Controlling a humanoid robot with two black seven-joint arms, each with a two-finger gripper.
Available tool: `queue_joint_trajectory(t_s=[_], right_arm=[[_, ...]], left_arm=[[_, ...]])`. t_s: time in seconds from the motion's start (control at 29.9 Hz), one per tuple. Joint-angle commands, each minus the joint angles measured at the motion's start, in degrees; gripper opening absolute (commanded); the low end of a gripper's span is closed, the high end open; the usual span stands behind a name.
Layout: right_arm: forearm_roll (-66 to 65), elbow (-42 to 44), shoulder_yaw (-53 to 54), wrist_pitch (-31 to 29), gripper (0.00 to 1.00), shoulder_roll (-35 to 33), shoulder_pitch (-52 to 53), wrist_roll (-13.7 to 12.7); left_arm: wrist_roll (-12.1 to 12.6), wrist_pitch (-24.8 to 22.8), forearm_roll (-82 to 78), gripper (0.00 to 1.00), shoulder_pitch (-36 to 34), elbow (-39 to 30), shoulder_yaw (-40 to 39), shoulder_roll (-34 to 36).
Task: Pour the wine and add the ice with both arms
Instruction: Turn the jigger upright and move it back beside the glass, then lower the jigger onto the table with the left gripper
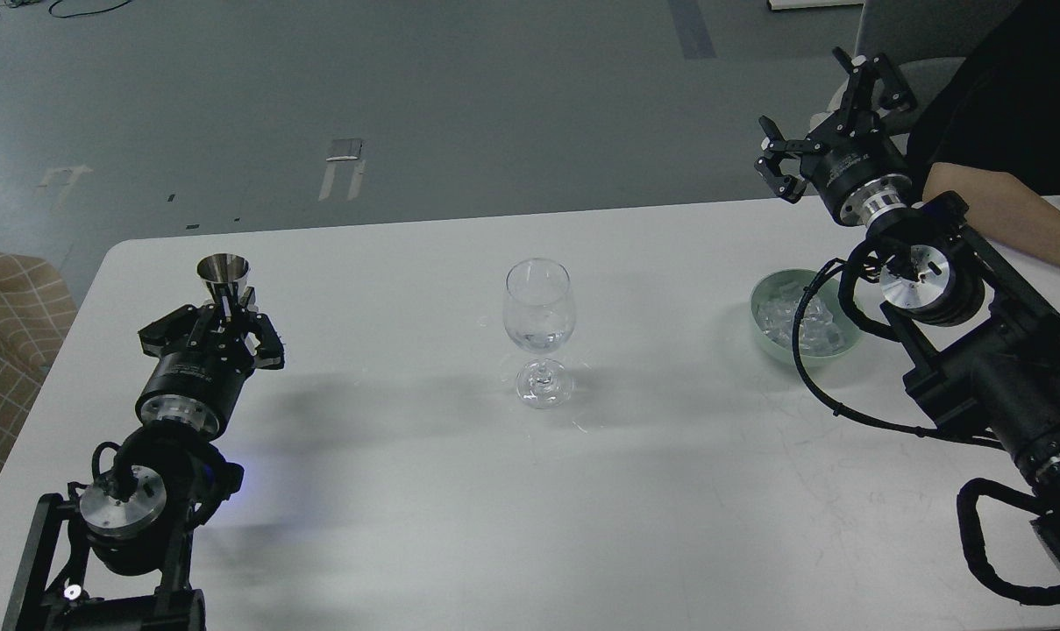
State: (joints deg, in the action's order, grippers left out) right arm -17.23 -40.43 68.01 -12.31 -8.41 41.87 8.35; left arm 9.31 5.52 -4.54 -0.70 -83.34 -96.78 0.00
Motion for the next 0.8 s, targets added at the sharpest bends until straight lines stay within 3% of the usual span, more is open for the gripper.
queue_joint_trajectory(t_s=[0.0, 0.3, 0.47, 0.77], right_arm=[[-0.09, 0.0, -0.07, 0.01, 1.0, 0.14, 0.05, 0.0], [0.0, -0.09, -0.16, 0.01, 1.0, -0.12, -0.83, 0.0], [0.0, -0.09, -0.16, 0.01, 1.0, -0.03, -0.91, 0.0], [0.0, -0.09, -0.07, 0.01, 1.0, -0.03, -1.0, 0.0]], left_arm=[[-0.08, -2.44, -0.12, 0.0, -0.1, 2.22, -0.34, 0.0], [-0.61, -3.85, -0.47, 0.03, -0.97, 5.82, -0.43, 0.0], [-0.79, -3.85, -1.27, 0.13, -1.41, 6.96, -0.43, 0.0], [-1.4, -3.85, -2.14, 0.18, -1.41, 8.28, -0.43, 0.0]])
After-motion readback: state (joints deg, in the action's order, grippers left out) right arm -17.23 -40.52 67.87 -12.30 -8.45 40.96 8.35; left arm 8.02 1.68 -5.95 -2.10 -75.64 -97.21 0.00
